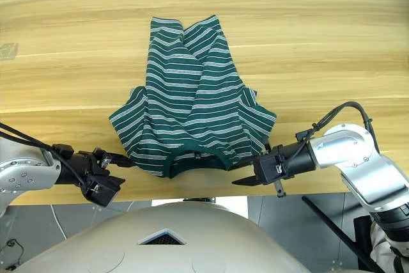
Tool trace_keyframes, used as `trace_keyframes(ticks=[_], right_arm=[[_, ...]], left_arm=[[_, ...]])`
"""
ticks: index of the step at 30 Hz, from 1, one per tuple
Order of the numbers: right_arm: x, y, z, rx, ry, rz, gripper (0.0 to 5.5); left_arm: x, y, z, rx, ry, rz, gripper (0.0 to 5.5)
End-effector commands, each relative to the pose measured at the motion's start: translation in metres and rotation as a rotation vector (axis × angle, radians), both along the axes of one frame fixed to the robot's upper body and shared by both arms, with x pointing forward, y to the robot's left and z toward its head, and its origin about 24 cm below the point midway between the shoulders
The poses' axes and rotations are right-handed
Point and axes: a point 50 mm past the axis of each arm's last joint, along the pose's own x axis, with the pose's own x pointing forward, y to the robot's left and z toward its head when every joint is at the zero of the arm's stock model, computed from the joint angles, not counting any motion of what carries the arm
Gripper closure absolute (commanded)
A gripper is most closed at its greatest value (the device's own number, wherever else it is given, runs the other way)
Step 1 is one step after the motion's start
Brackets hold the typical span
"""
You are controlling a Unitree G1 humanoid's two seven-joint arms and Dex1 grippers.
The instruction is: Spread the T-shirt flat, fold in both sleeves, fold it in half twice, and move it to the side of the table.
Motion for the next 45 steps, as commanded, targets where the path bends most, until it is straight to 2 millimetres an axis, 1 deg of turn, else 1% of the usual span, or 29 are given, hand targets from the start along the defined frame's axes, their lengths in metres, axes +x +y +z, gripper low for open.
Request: trace_keyframes(ticks=[1,2,4,6,9,10,11,12,14,16,18,20,22,25,28,30,31,33,35,38,41,45], right_arm=[[0.008,-0.007,0.005,-0.052,-0.040,-0.005,4.20],[0.011,-0.007,0.006,-0.045,-0.053,-0.014,4.20],[0.023,-0.009,0.004,-0.066,-0.130,-0.040,4.20],[0.037,-0.007,0.002,-0.053,-0.208,-0.075,4.20],[0.064,0.008,0.007,0.068,-0.341,-0.157,4.20],[0.077,0.012,0.010,0.110,-0.402,-0.201,4.20],[0.088,0.016,0.012,0.139,-0.442,-0.238,4.20],[0.102,0.020,0.013,0.166,-0.488,-0.283,4.20],[0.127,0.027,0.010,0.188,-0.555,-0.362,4.20],[0.154,0.029,0.003,0.158,-0.645,-0.455,4.20],[0.179,0.028,-0.005,0.100,-0.738,-0.534,4.20],[0.195,0.032,-0.013,0.057,-0.793,-0.566,4.20],[0.206,0.036,-0.024,-0.005,-0.825,-0.577,4.20],[0.210,0.039,-0.049,-0.121,-0.825,-0.573,4.20],[0.206,0.042,-0.071,-0.210,-0.807,-0.559,4.20],[0.202,0.042,-0.082,-0.257,-0.791,-0.543,4.20],[0.199,0.038,-0.090,-0.302,-0.776,-0.531,4.20],[0.195,0.028,-0.098,-0.372,-0.768,-0.515,4.20],[0.194,0.018,-0.101,-0.426,-0.763,-0.520,4.20],[0.196,0.003,-0.098,-0.456,-0.774,-0.553,4.20],[0.196,-0.008,-0.094,-0.448,-0.773,-0.580,4.20],[0.187,-0.022,-0.096,-0.443,-0.735,-0.558,4.20]], left_arm=[[0.021,0.010,0.000,-0.003,-0.053,0.086,2.26],[0.027,0.012,0.000,-0.007,-0.075,0.102,2.03],[0.046,0.019,0.000,-0.018,-0.126,0.163,1.75],[0.061,0.020,0.003,-0.055,-0.154,0.201,1.49],[0.100,0.008,0.015,-0.225,-0.293,0.291,1.01],[0.117,0.004,0.020,-0.302,-0.339,0.357,0.91],[0.130,-0.001,0.024,-0.363,-0.362,0.402,0.73],[0.143,-0.007,0.027,-0.433,-0.382,0.452,0.69],[0.162,-0.017,0.028,-0.509,-0.433,0.502,0.69],[0.179,-0.023,0.024,-0.531,-0.486,0.534,0.69],[0.195,-0.028,0.013,-0.516,-0.519,0.557,0.69],[0.209,-0.029,0.002,-0.482,-0.555,0.576,0.69],[0.219,-0.030,-0.010,-0.454,-0.558,0.593,0.69],[0.231,-0.033,-0.029,-0.419,-0.560,0.627,0.69],[0.232,-0.032,-0.049,-0.369,-0.553,0.637,0.69],[0.232,-0.032,-0.056,-0.362,-0.550,0.655,0.69],[0.232,-0.031,-0.060,-0.355,-0.546,0.658,0.69],[0.230,-0.029,-0.065,-0.341,-0.542,0.654,0.69],[0.228,-0.021,-0.069,-0.324,-0.541,0.666,0.69],[0.223,-0.001,-0.073,-0.291,-0.541,0.686,0.69],[0.221,0.016,-0.070,-0.277,-0.559,0.707,0.69],[0.221,0.032,-0.062,-0.277,-0.587,0.738,0.69]])
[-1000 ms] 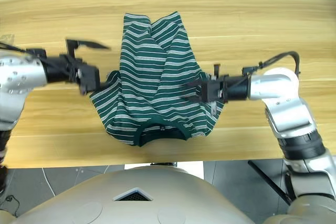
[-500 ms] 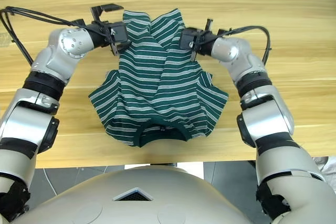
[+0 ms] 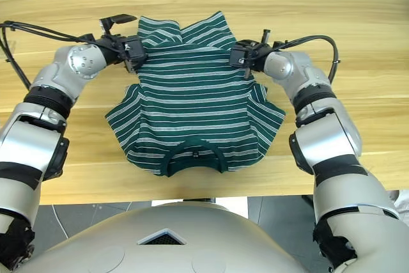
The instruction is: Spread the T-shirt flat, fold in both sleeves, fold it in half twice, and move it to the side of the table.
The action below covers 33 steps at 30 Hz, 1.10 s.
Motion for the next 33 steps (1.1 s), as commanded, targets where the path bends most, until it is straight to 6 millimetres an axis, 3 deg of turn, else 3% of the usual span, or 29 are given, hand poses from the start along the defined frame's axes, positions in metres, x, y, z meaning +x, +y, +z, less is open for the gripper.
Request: trace_keyframes(ticks=[1,8,11,13,19,23,28,33], right_arm=[[-0.024,-0.026,-0.024,-0.042,0.147,-0.002,4.20],[-0.059,-0.004,-0.027,0.131,0.222,0.207,4.20],[-0.076,0.004,-0.021,0.156,0.251,0.277,4.20],[-0.078,0.002,-0.013,0.154,0.231,0.270,4.20],[-0.059,-0.010,0.001,0.145,0.146,0.158,4.20],[-0.033,-0.021,0.004,0.104,0.100,0.050,4.20],[-0.007,-0.005,-0.010,0.051,0.143,-0.084,4.20],[-0.001,0.003,-0.011,0.036,0.118,-0.110,4.20]], left_arm=[[-0.006,0.019,-0.004,0.023,0.027,0.044,0.69],[-0.006,-0.006,-0.008,0.022,0.018,-0.041,0.69],[-0.006,-0.009,-0.003,0.025,0.000,-0.071,0.69],[-0.006,-0.006,0.002,0.026,-0.012,-0.077,0.69],[-0.010,0.002,0.003,0.029,-0.014,-0.063,0.69],[-0.010,0.005,0.003,0.030,-0.016,-0.050,0.69],[-0.003,-0.008,0.007,-0.006,-0.048,-0.047,0.69],[0.000,-0.015,0.020,-0.048,-0.096,-0.064,0.69]])
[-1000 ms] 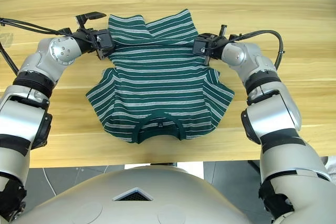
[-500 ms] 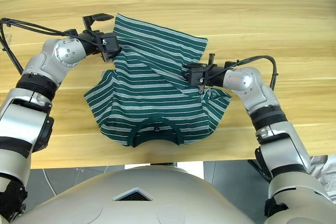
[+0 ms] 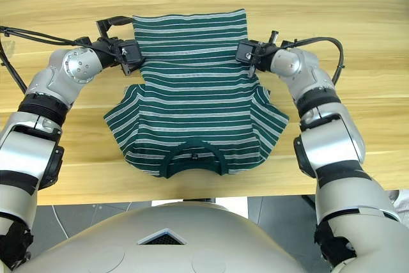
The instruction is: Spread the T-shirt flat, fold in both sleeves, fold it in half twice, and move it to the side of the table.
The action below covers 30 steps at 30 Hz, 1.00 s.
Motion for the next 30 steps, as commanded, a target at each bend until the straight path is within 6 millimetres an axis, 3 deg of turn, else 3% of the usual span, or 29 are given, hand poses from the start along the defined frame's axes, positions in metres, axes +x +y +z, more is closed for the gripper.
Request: trace_keyframes(ticks=[1,4,7,12,14,16,18,24,30], right_arm=[[-0.008,-0.004,-0.016,-0.036,0.057,-0.012,4.20],[-0.013,-0.011,-0.019,-0.018,0.061,-0.012,4.20],[-0.015,-0.018,-0.016,-0.004,0.036,0.012,4.20],[-0.001,-0.015,0.017,0.069,-0.146,0.037,4.20],[0.005,-0.007,0.032,0.130,-0.235,0.046,4.20],[0.007,0.003,0.035,0.168,-0.260,0.061,4.20],[0.005,0.012,0.029,0.171,-0.235,0.073,4.20],[0.003,0.024,0.012,0.170,-0.151,0.032,4.20],[0.004,0.035,-0.008,0.088,-0.059,-0.078,4.20]], left_arm=[[0.005,0.000,0.015,-0.032,-0.047,0.004,0.69],[0.003,0.012,0.013,-0.041,-0.063,0.059,0.69],[0.012,0.018,0.028,-0.123,-0.190,0.162,0.69],[0.022,0.024,0.043,-0.144,-0.336,0.264,0.69],[0.021,0.022,0.047,-0.192,-0.369,0.262,0.69],[0.015,0.023,0.056,-0.272,-0.415,0.259,0.69],[0.000,0.024,0.055,-0.305,-0.406,0.236,0.69],[-0.076,0.039,0.039,-0.356,-0.305,0.241,0.69],[-0.131,0.017,0.024,-0.369,-0.138,0.129,0.69]])
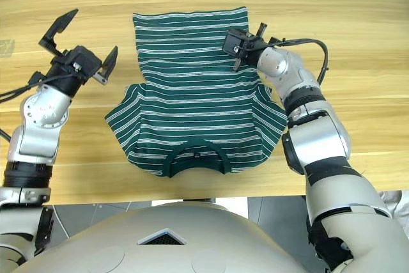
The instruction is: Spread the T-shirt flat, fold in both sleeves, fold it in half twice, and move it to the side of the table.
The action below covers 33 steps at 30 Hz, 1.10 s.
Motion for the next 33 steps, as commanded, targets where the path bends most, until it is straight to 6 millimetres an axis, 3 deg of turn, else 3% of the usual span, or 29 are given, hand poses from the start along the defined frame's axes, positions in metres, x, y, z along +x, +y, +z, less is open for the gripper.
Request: trace_keyframes(ticks=[1,6,11,16,19,27,33], right_arm=[[0.005,0.008,-0.003,-0.083,0.021,-0.040,4.20],[0.003,0.006,-0.009,-0.134,0.030,-0.059,4.20],[0.000,-0.007,-0.014,-0.140,0.043,-0.102,4.20],[-0.004,-0.017,-0.019,-0.139,0.059,-0.122,4.20],[-0.006,-0.020,-0.022,-0.142,0.063,-0.132,4.20],[-0.003,-0.027,-0.017,-0.140,0.034,-0.169,4.20],[-0.003,-0.024,-0.016,-0.103,0.021,-0.160,4.20]], left_arm=[[-0.035,-0.013,-0.011,0.054,0.125,-0.129,0.69],[-0.056,0.000,-0.023,0.108,0.229,-0.113,0.69],[-0.075,0.005,-0.060,0.146,0.376,-0.082,0.69],[-0.073,0.028,-0.079,0.188,0.420,0.003,0.69],[-0.076,0.030,-0.082,0.190,0.429,0.002,0.69],[-0.090,0.017,-0.054,0.208,0.383,-0.056,0.69],[-0.094,0.013,-0.052,0.218,0.402,-0.067,0.69]])
